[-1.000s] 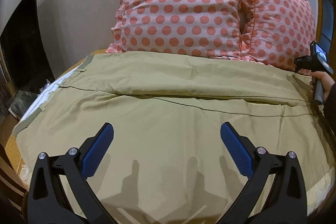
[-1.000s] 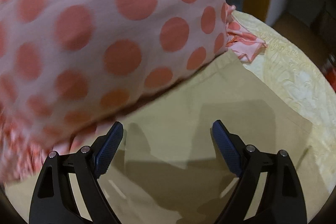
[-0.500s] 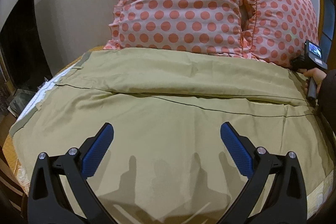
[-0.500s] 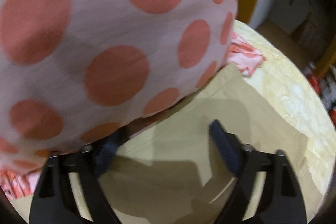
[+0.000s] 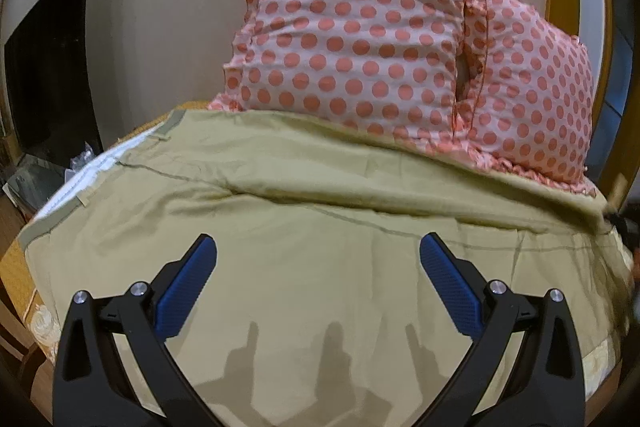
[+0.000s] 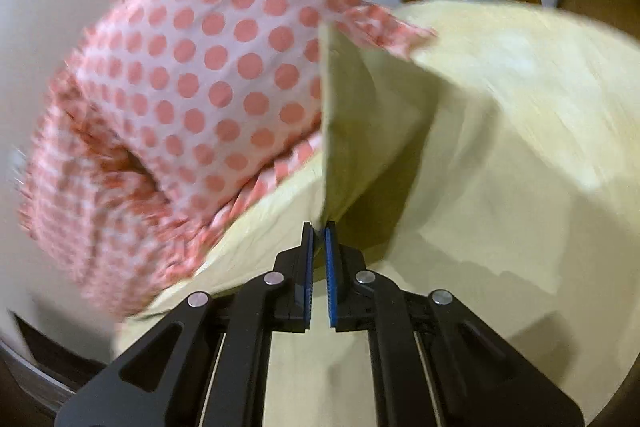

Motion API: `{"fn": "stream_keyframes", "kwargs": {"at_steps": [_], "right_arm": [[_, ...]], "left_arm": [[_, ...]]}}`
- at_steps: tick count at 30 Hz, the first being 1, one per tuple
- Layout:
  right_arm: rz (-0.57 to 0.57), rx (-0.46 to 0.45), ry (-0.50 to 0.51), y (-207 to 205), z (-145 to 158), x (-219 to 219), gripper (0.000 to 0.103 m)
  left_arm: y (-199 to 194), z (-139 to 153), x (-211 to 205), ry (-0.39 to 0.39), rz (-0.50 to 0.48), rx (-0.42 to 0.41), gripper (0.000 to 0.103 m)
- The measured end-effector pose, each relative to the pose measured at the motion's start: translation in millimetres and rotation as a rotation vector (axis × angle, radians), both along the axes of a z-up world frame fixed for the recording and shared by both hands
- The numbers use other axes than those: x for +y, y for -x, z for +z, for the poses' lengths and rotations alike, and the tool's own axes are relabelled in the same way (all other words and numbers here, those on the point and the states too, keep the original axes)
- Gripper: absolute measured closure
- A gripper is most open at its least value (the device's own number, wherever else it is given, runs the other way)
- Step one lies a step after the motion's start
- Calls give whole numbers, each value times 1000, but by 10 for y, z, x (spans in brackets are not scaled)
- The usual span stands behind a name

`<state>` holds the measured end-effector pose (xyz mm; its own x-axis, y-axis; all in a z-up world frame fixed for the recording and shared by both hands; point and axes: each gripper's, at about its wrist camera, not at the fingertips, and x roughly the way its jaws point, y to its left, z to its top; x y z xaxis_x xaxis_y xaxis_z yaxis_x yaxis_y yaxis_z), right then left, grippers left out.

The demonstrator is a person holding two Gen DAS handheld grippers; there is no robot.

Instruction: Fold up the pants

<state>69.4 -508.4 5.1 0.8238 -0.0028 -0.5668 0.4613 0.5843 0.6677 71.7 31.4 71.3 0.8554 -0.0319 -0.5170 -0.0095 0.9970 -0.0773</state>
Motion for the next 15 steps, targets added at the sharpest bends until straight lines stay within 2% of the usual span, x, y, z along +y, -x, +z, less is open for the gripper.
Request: {"fn": "stream_keyframes", "kwargs": {"at_steps": [2, 6, 8, 9, 10, 15], "right_arm": [[-3, 14, -34, 103, -48, 88, 97], [-27, 44, -151, 26, -189, 16, 92], [-29, 37, -162, 108, -174, -12, 76], [-31, 33, -169, 116, -187, -13, 57], [-41, 39, -191, 126, -217, -34, 48], [-80, 37, -218, 190, -247, -75, 49]], "left_arm": [[-30, 52, 7, -2, 7, -17, 2], [-151, 121, 34, -27, 21, -7, 2], [-187, 134, 67, -29, 27, -1, 2], [-220, 137, 90, -27, 24, 8, 2], [-244, 137, 105, -24, 22, 16, 2], [-389, 112, 193, 21, -1, 53, 2]]}}
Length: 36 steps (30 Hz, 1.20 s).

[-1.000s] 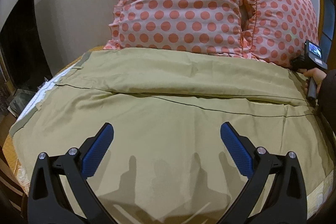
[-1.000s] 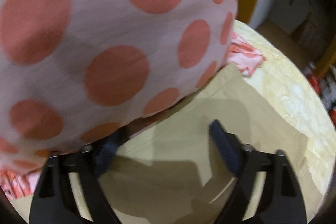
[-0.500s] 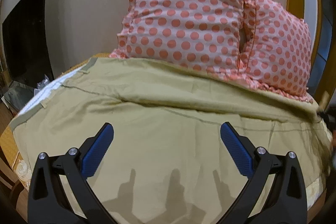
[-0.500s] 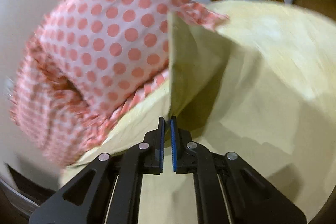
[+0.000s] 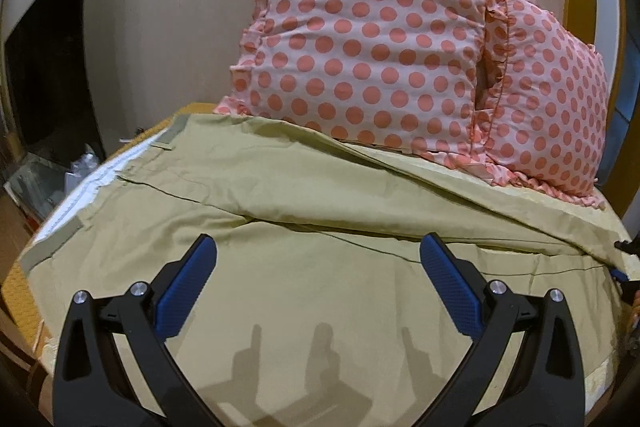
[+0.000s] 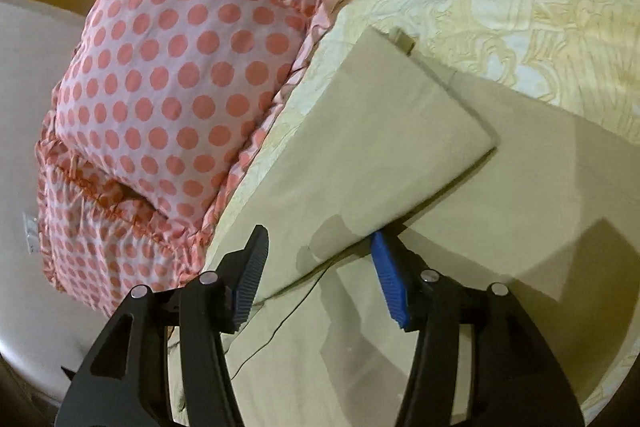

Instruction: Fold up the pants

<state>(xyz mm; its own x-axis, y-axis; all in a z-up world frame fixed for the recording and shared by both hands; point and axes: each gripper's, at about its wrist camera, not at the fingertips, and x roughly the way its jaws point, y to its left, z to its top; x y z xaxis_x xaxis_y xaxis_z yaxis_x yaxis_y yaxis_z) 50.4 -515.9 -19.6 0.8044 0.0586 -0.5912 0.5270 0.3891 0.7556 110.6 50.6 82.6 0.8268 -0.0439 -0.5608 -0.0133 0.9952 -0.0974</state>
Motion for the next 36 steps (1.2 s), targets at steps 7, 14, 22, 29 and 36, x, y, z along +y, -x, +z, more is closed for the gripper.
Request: {"fn": "stream_keyframes", "kwargs": {"at_steps": [7, 14, 22, 29, 36], "right_arm": [[35, -110, 77, -32, 136, -75, 101], [55, -247, 233, 440, 605, 65, 101], [82, -258, 298, 545, 755, 156, 101], [108, -241, 283, 482, 686, 71, 101], [88, -236, 324, 769, 699, 12, 101]], "left_arm": [[-267, 77, 61, 47, -57, 2, 2], [-993, -52, 289, 169, -11, 147, 12], [-1884, -409, 410, 352, 67, 330, 24], [-2209, -597, 707, 494, 137, 383, 99], [-460, 91, 864, 377, 40, 139, 99]]}}
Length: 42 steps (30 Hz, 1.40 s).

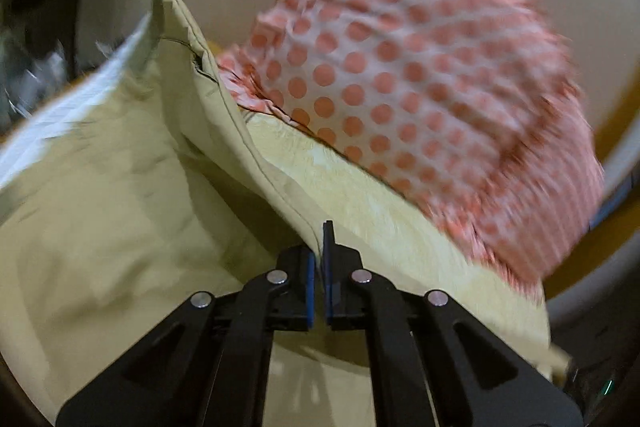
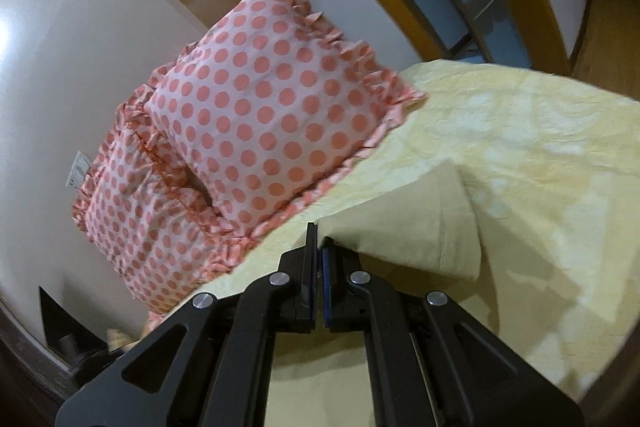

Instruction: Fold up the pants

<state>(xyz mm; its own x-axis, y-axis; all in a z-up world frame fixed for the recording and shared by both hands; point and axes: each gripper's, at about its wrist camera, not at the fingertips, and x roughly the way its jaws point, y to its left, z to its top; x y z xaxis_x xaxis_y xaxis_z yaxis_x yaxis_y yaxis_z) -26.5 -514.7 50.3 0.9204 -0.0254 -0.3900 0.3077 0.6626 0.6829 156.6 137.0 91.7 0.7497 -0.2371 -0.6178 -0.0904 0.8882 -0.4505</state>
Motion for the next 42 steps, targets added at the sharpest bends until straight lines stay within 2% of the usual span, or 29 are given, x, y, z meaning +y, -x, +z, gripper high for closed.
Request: {"fn": "stream_keyframes", "kwargs": {"at_steps": [2, 3, 6, 9, 13, 16, 21, 22, 23, 24, 25, 27, 30, 33, 35, 37, 42], "right_arm": [[-11, 33, -20, 134, -120, -44, 101], [-16, 65, -34, 198, -224, -61, 101], [-25, 141, -50, 310, -462, -49, 101], [-41, 158, -90, 438, -611, -73, 101], [-60, 162, -105, 572, -651, -75, 101], [-77, 173, -105, 643, -654, -53, 101], [-93, 253, -40, 693, -662, 28, 100], [-109, 266, -12, 731, -636, 53, 92], [-142, 264, 15, 782, -590, 58, 85], [-186, 268, 34, 835, -553, 35, 61], [-232, 258, 49, 894, -518, -3, 44], [-276, 256, 69, 924, -499, -76, 44], [-265, 277, 34, 827, -631, -166, 44], [-244, 282, 124, 693, -638, -10, 45], [-199, 297, 208, 572, -624, 191, 46], [-154, 295, 247, 530, -619, 352, 50], [-108, 203, 226, 573, -639, 461, 51]], "left_arm": [[533, -35, -16, -36, -5, -7, 99], [826, -141, -29, -55, 4, 12, 99], [1203, -491, -7, -65, 26, 90, 99], [1376, -705, 46, -21, 36, 133, 99], [1507, -682, 31, -40, 33, 110, 94], [1492, -693, 4, -45, 23, 108, 96], [1470, -743, -37, -67, -6, 121, 96], [1485, -743, -38, -74, -14, 119, 92], [1518, -728, -29, -79, -26, 107, 84], [1549, -709, -25, -83, -26, 98, 74], [1611, -666, -17, -95, -23, 78, 49], [1738, -582, 2, -125, -3, 33, 33], [1966, -414, 70, -153, 22, -57, 30], [2081, -294, 159, -143, 70, -116, 23], [2045, -275, 165, -135, 76, -120, 23], [1975, -297, 129, -132, 62, -108, 23], [1812, -389, -18, -136, 13, -95, 22]]}}
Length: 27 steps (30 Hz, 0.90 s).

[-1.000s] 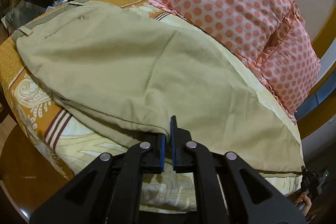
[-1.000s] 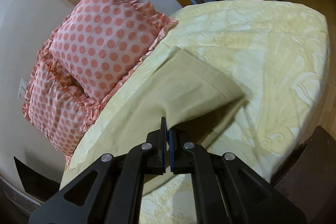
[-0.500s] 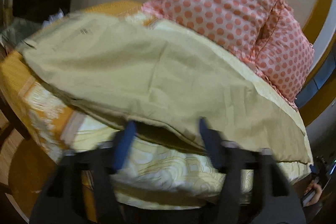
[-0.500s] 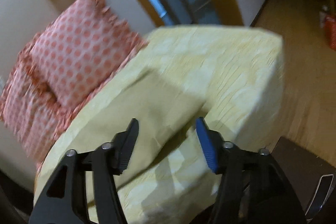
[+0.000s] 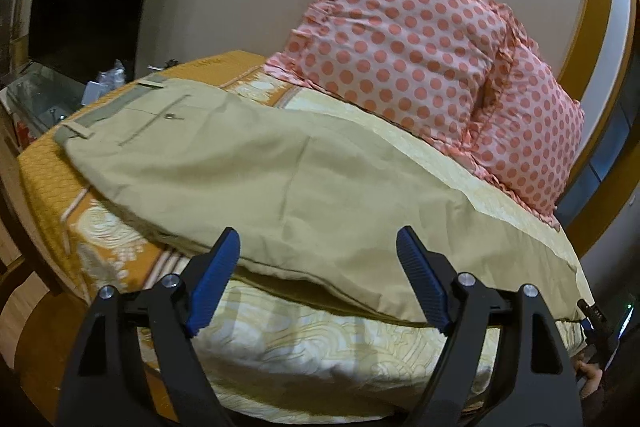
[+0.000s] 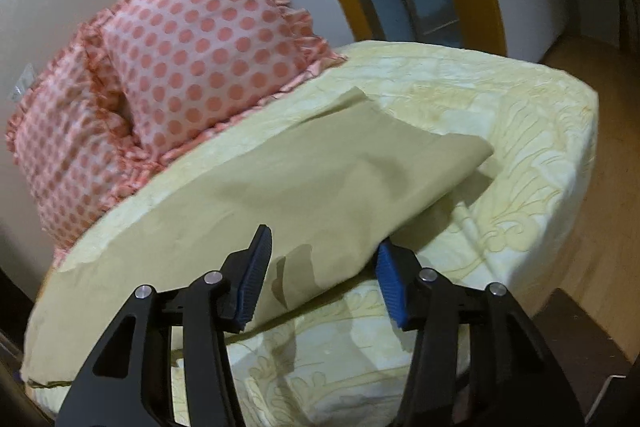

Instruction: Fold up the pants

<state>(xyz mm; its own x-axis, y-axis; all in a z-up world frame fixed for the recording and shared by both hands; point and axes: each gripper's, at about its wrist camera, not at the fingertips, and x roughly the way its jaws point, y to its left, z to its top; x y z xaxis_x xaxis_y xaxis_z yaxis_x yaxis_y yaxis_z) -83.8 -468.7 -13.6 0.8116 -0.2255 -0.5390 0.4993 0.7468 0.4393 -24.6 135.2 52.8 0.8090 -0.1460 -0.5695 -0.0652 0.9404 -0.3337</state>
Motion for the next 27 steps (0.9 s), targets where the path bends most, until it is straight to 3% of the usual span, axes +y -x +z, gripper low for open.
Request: {"fn": "stream_keyframes", "kwargs": {"at_steps": [2, 4, 7, 10, 13, 15, 17, 21, 23, 24, 26, 27], "right_arm": [[4, -73, -9, 28, -36, -23, 58], [-12, -69, -1, -47, -59, -65, 79], [-27, -59, -83, -139, -51, -189, 99], [12, -69, -51, -258, 150, -131, 100], [139, -125, 21, -514, 519, 163, 100], [258, -173, 53, -716, 770, 476, 100], [457, -236, 73, -987, 1051, 1050, 100], [832, -251, 94, -1326, 1206, 2243, 100], [1032, -160, 163, -1428, 1038, 2970, 100], [1146, -61, 229, -1453, 856, 3377, 100], [1260, 72, 282, -1415, 614, 3764, 97], [1291, 107, 291, -1361, 538, 3868, 88]], "left_arm": [[-46, -36, -14, 7, -8, 5, 21], [-68, -79, 8, 16, -5, 10, 20], [-72, -130, 77, 35, 9, 18, 20], [-52, -158, 174, 58, 31, 16, 19], [-21, -157, 269, 78, 59, 3, 19], [11, -149, 319, 87, 77, -6, 19], [37, -147, 357, 90, 96, -10, 19], [110, -160, 489, 109, 160, -15, 16], [154, -169, 581, 112, 203, -20, 16], [168, -173, 615, 113, 216, -21, 16], [212, -177, 712, 108, 241, -26, 16], [228, -179, 756, 104, 252, -27, 16]]}}
